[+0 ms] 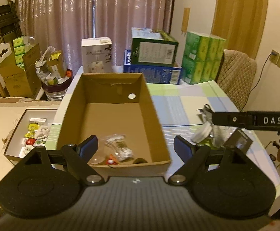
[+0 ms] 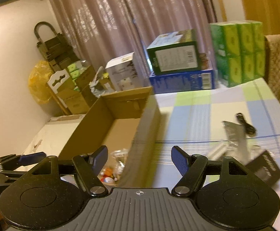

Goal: Organize objects
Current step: 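Move both tools back over the table toward the black boxes, then grasp the black FLYCO shaver box with the left tool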

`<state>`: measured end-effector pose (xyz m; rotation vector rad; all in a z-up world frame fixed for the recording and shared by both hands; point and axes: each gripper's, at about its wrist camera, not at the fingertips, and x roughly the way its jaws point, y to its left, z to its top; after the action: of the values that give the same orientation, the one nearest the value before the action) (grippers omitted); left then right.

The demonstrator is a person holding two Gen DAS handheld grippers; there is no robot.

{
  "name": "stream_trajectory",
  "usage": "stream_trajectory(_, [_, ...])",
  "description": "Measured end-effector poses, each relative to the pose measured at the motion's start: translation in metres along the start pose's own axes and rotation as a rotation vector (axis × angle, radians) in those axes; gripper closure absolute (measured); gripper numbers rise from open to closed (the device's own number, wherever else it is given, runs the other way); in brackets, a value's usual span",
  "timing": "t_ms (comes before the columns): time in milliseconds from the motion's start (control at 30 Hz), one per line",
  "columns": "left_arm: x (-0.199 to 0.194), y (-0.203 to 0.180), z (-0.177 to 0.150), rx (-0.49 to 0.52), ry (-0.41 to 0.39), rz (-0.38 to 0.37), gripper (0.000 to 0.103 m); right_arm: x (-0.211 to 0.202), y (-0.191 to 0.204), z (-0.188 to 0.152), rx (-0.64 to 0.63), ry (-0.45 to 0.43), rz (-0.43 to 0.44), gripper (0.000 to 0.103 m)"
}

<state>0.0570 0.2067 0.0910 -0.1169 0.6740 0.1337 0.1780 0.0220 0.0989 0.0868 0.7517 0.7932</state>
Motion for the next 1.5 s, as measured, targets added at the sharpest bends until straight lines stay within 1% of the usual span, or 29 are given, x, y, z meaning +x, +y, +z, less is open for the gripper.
stream_trajectory(233, [-0.012, -0.038, 0.000, 0.044, -0.010, -0.048, 0.013, -0.044, -0.041, -0.017, 0.031, -0.015, -0.063, 0.033])
stream_trajectory(333, [-0.014, -0.056, -0.001, 0.071, -0.009, -0.074, 0.011, -0.067, -0.064, -0.027, 0.045, -0.019, -0.108, 0.033])
stream_trajectory(500, [-0.006, -0.086, -0.007, 0.111, 0.005, -0.113, 0.010, -0.099, -0.114, -0.050, 0.098, -0.021, -0.184, 0.033])
stream_trajectory(667, [0.015, -0.122, -0.017, 0.161, 0.033, -0.154, 0.009, -0.116, -0.146, -0.081, 0.122, -0.017, -0.244, 0.033])
stream_trajectory(833, [0.040, -0.151, -0.033, 0.221, 0.070, -0.199, 0.008, -0.113, -0.165, -0.100, 0.147, -0.013, -0.262, 0.033])
stream_trajectory(1033, [0.077, -0.176, -0.045, 0.325, 0.121, -0.244, 0.007, -0.084, -0.190, -0.105, 0.135, 0.032, -0.275, 0.033])
stream_trajectory(1200, [0.110, -0.197, -0.044, 0.439, 0.171, -0.305, 0.007, -0.063, -0.209, -0.106, 0.124, 0.055, -0.281, 0.033])
stream_trajectory(1300, [0.129, -0.209, -0.040, 0.493, 0.199, -0.353, 0.007, -0.054, -0.217, -0.103, 0.121, 0.064, -0.268, 0.033])
stream_trajectory(1400, [0.149, -0.221, -0.037, 0.535, 0.233, -0.397, 0.007, -0.047, -0.221, -0.098, 0.073, 0.075, -0.283, 0.033])
stream_trajectory(1500, [0.168, -0.232, -0.036, 0.587, 0.252, -0.416, 0.007, -0.041, -0.225, -0.095, 0.030, 0.087, -0.300, 0.033])
